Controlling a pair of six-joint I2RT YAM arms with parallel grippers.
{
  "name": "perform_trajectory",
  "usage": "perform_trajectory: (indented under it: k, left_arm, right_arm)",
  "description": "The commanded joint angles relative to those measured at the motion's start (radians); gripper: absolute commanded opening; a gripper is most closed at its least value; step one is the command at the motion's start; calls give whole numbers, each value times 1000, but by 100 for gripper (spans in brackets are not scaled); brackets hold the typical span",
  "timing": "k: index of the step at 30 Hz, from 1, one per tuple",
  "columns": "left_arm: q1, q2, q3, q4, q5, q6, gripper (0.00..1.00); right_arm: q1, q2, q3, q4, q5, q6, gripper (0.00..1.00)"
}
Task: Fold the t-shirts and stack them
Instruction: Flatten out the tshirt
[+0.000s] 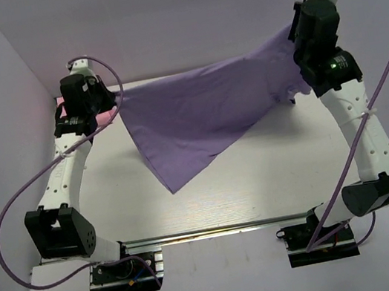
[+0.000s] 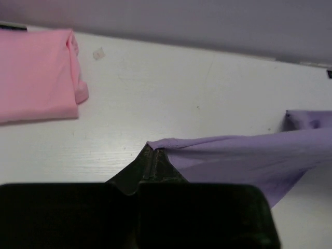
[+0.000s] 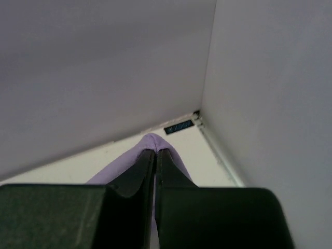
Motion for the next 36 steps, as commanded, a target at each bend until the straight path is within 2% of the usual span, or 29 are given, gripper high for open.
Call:
perform_trajectory:
  k: [1,6,13,18,26,36]
  left_arm:
    - [4,-135,101,6,-31,36,0]
    - [4,-206,208,-27,-21,90,0]
    - [4,-364,222,-46,33,128,0]
    - [4,-476,265,-76,42,137,0]
    - [4,-606,337,-133,73,146,0]
    - [4,-709,366,-185,91,146,0]
  right_arm:
    - [-21,10,131,72,-8,-163,0]
    - [-35,-47,226,155,-48,-302,0]
    - [-32,-214,224,221,-91,-415,0]
    - [-29,-344,221,227,-205,-432,0]
    - [-28,-493,258,198,-285,-431,0]
    - [-29,-584,264,161,-357,-385,0]
